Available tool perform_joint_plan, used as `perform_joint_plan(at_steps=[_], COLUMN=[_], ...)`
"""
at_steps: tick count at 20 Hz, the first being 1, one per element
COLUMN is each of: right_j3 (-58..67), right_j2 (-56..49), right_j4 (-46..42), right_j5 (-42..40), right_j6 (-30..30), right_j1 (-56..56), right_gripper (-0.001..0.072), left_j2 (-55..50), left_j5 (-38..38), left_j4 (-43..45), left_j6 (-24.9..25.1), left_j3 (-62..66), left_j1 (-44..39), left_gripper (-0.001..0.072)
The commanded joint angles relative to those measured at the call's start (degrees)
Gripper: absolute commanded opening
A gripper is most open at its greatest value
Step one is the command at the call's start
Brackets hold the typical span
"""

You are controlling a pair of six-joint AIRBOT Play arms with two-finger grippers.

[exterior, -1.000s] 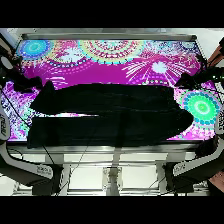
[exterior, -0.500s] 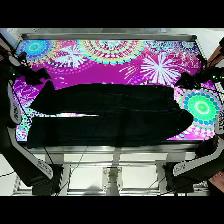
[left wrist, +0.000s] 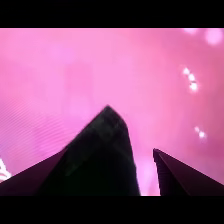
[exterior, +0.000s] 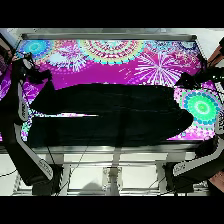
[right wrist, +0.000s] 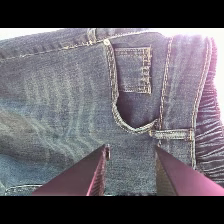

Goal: Fold the clothes and pants, and hang the long-sleeved shirts on hangers.

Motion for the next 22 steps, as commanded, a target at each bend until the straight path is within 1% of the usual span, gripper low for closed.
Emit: perform_joint_plan(at_steps=[1, 3, 4, 5, 6, 8, 9, 10, 12, 14, 16, 18, 19, 22], right_j3=[0.02, 0.02, 0.02, 0.02, 0.02, 0.02, 0.02, 0.02, 0.02, 0.02, 0.02, 0.02, 0.02, 0.02], right_j2=[-0.04, -0.04, -0.04, -0.04, -0.04, -0.04, -0.04, -0.04, -0.04, -0.04, -0.04, -0.07, -0.15, -1.33], right_j4=[0.02, 0.04, 0.04, 0.04, 0.04, 0.04, 0.04, 0.04, 0.02, -0.2, -0.81, -2.75, -3.74, -4.31], right_j5=[0.0, 0.04, 0.04, 0.04, 0.07, 0.09, 0.11, 0.13, 0.28, 0.31, 0.04, -1.7, -3.5, -8.87], right_j6=[-0.04, -0.02, -0.02, -0.02, -0.02, 0.0, 0.02, 0.04, 0.04, 0.04, -0.02, -0.07, -0.04, -0.04], right_j1=[0.04, 0.04, 0.04, 0.04, 0.04, 0.04, 0.04, 0.04, 0.04, 0.04, 0.04, 0.04, 0.04, 0.04], right_gripper=[0.0337, 0.0337, 0.0337, 0.0336, 0.0336, 0.0336, 0.0336, 0.0337, 0.0336, 0.0337, 0.0337, 0.0336, 0.0336, 0.0336], left_j2=[-1.4, -2.08, -2.45, -2.73, -2.93, -2.91, -2.78, -2.6, -1.75, 0.94, 4.92, 9.2, 11.1, 14.27], left_j5=[2.16, 2.01, 1.97, 1.99, 1.97, 1.97, 1.62, 0.61, -2.45, -5.9, -11.26, -18.03, -21.51, -31.06], left_j4=[1.22, 1.18, 1.18, 1.18, 1.18, 1.2, 1.2, 1.22, 1.6, 6.05, 15.54, 24.7, 27.45, 28.17], left_j6=[-0.72, -0.72, -0.72, -0.72, -0.7, -0.63, -0.63, -0.66, -0.66, -1.31, -4.15, -4.57, -4.57, -4.57], left_j3=[0.15, 0.15, 0.15, 0.15, 0.15, 0.15, 0.2, 0.48, 1.49, 1.68, 1.68, 1.68, 1.68, 1.66], left_j1=[-0.42, -0.42, -0.46, -0.48, -0.63, -0.7, -0.7, -0.7, -0.55, -0.33, -0.02, 0.96, 1.9, 5.22], left_gripper=[0.0619, 0.0615, 0.0597, 0.0564, 0.0508, 0.0274, 0.0173, 0.0041, 0.0039, 0.0038, 0.0038, 0.0038, 0.0038, 0.0039])
